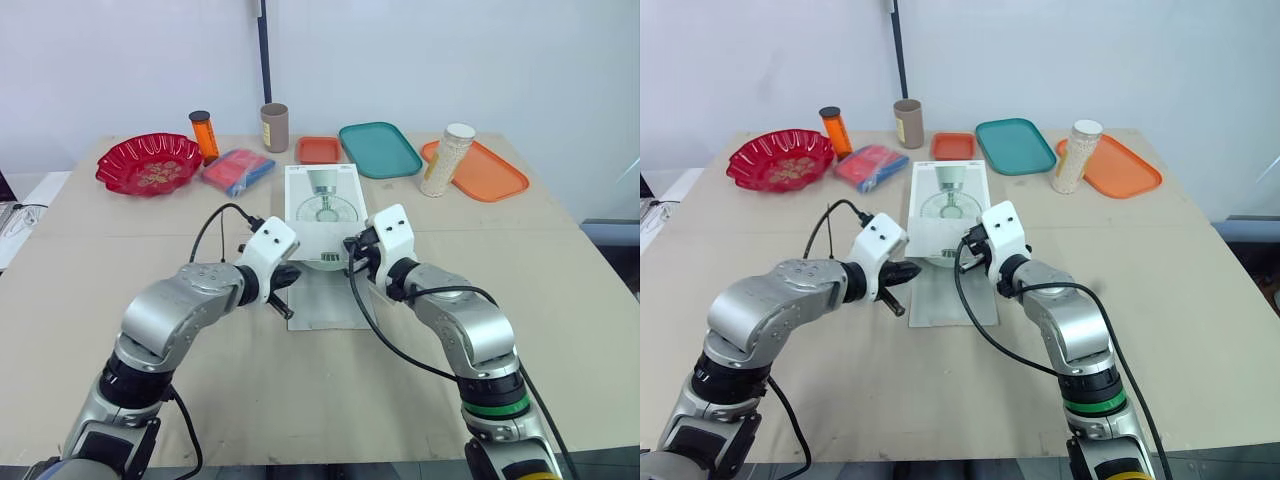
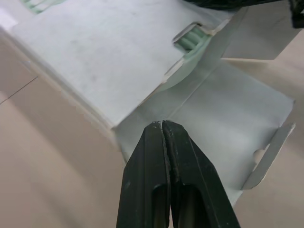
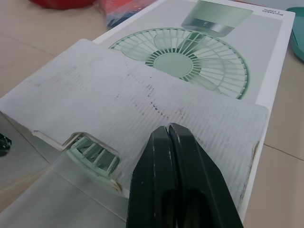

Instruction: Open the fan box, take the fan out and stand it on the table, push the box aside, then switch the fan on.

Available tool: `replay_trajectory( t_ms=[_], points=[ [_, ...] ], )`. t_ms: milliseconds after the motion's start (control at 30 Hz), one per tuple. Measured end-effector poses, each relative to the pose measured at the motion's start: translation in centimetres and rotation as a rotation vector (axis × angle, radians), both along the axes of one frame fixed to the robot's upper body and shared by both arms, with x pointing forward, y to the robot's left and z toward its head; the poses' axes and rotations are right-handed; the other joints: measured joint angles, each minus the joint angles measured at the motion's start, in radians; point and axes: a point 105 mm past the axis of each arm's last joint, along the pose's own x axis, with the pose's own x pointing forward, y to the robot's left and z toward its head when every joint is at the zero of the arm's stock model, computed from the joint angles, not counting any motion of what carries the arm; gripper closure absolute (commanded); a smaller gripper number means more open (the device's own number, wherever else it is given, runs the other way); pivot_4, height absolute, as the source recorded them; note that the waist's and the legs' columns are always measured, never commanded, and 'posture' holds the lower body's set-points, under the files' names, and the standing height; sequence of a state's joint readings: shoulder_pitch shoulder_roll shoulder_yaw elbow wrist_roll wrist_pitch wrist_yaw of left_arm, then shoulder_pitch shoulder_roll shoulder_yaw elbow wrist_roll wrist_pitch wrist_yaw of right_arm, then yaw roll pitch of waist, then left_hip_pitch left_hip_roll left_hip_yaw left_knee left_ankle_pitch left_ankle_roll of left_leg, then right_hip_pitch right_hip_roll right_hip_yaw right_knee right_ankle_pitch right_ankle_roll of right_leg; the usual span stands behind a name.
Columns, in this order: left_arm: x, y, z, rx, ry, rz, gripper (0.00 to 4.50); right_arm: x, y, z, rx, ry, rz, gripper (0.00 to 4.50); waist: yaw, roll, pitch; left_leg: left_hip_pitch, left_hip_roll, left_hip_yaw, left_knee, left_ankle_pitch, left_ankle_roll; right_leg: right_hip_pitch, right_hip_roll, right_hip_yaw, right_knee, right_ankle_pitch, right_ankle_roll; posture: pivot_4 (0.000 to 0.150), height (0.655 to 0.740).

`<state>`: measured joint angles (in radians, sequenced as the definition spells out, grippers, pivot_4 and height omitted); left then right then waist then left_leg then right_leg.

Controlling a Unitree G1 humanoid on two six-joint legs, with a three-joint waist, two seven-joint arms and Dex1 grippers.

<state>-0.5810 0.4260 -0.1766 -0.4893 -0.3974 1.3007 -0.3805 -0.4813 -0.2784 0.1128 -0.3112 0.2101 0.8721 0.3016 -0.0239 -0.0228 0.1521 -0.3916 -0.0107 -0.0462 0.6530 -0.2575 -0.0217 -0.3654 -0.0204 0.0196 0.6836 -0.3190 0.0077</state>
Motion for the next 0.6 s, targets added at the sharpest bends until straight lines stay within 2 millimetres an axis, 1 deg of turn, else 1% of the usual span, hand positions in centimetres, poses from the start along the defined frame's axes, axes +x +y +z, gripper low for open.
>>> replay_trajectory(
  t_ms=[133,367,533,600],
  points=[
    [0.4,1.5,0.0,0.008,0.007,0.05,4.39,0.0,0.0,0.0,-0.003,0.0,0.003,4.49,0.0,0.0,0.0,0.0,0.0,0.0,0.0,0.0,0.0,0.0,0.0,0.0,0.0,0.0,0.0,0.15,0.7382],
    [1.3,3.0,-0.9,0.012,0.032,0.118,4.39,-0.1,0.2,0.0,-0.007,0.001,0.014,4.49,0.0,0.0,0.0,0.0,0.0,0.0,0.0,0.0,0.0,0.0,0.0,0.0,0.0,0.0,0.0,0.15,0.7382],
    [2.5,4.0,-1.3,0.014,0.012,0.158,4.39,-0.1,0.2,-0.1,-0.012,0.003,0.024,4.49,0.0,0.0,0.0,0.0,0.0,0.0,0.0,0.0,0.0,0.0,0.0,0.0,0.0,0.0,0.0,0.15,0.7382],
    [3.1,3.9,-1.4,0.004,0.009,0.168,4.39,-0.1,0.2,-0.1,-0.013,0.003,0.025,4.49,0.0,0.0,0.0,0.0,0.0,0.0,0.0,0.0,0.0,0.0,0.0,0.0,0.0,0.0,0.0,0.15,0.7382]
  ],
)
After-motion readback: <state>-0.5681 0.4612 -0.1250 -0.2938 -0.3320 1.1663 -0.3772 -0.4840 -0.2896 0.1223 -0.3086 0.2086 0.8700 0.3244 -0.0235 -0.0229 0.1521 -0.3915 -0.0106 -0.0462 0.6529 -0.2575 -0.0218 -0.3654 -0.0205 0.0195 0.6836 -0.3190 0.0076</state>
